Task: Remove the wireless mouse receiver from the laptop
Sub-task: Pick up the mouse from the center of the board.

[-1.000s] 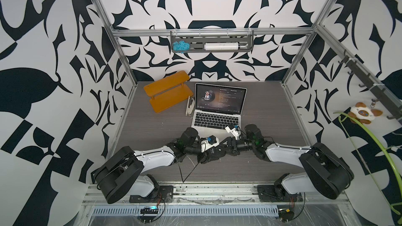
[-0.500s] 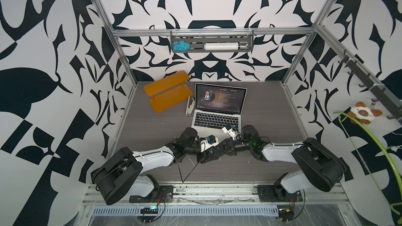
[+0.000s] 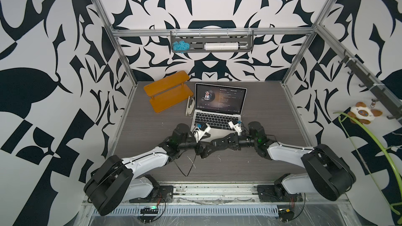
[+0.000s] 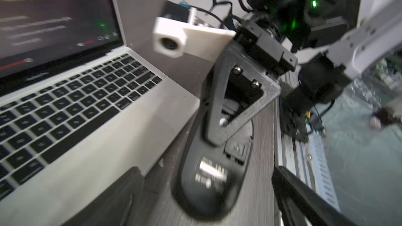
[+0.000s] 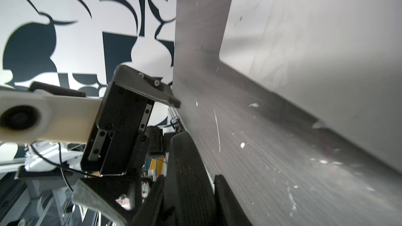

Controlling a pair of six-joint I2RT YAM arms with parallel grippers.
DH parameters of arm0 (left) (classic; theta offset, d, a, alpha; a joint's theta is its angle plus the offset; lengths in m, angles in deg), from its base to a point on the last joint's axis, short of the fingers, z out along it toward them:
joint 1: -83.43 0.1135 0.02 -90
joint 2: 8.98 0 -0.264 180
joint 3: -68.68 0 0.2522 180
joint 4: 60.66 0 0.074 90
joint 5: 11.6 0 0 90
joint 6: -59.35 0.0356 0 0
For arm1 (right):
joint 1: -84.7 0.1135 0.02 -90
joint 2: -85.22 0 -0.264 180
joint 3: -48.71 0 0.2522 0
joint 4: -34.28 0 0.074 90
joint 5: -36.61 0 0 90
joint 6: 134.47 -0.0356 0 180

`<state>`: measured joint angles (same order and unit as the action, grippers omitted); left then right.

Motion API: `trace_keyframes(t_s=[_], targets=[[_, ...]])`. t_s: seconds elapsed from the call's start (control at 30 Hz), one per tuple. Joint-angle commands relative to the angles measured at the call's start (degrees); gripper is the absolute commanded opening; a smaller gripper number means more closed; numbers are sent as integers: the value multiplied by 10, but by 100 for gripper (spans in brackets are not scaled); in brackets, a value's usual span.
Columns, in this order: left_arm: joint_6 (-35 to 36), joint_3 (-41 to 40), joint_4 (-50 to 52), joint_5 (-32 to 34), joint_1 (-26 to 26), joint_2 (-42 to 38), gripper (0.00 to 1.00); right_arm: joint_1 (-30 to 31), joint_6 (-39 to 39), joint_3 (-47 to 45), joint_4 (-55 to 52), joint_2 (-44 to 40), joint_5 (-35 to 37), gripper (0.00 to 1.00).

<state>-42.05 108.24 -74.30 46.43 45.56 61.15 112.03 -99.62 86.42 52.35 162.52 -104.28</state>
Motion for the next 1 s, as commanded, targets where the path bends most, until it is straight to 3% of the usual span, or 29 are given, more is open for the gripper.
trace_keyframes(t_s=[0.0, 0.17, 0.33, 0.4, 0.43, 0.77, 0.97], targets=[[-205, 24, -6, -46, 47, 5, 99, -29, 44, 36, -34, -37, -12, 0], [-377, 48, -154, -159, 58, 109, 99, -28, 39, 56, -32, -67, -34, 0], [-546, 79, -405, -216, 58, 252, 99, -26, 24, 59, -34, -95, -40, 0], [-645, 95, -573, -226, 58, 328, 99, -26, 25, 63, -44, -104, -39, 0], [-663, 109, -584, -234, 57, 352, 99, -26, 26, 64, -49, -107, -39, 0], [-615, 107, -557, -239, 40, 348, 99, -29, 57, 67, -92, -111, -9, 0], [-505, 97, -377, -236, 38, 292, 91, -42, 59, 72, -91, -103, -1, 0]])
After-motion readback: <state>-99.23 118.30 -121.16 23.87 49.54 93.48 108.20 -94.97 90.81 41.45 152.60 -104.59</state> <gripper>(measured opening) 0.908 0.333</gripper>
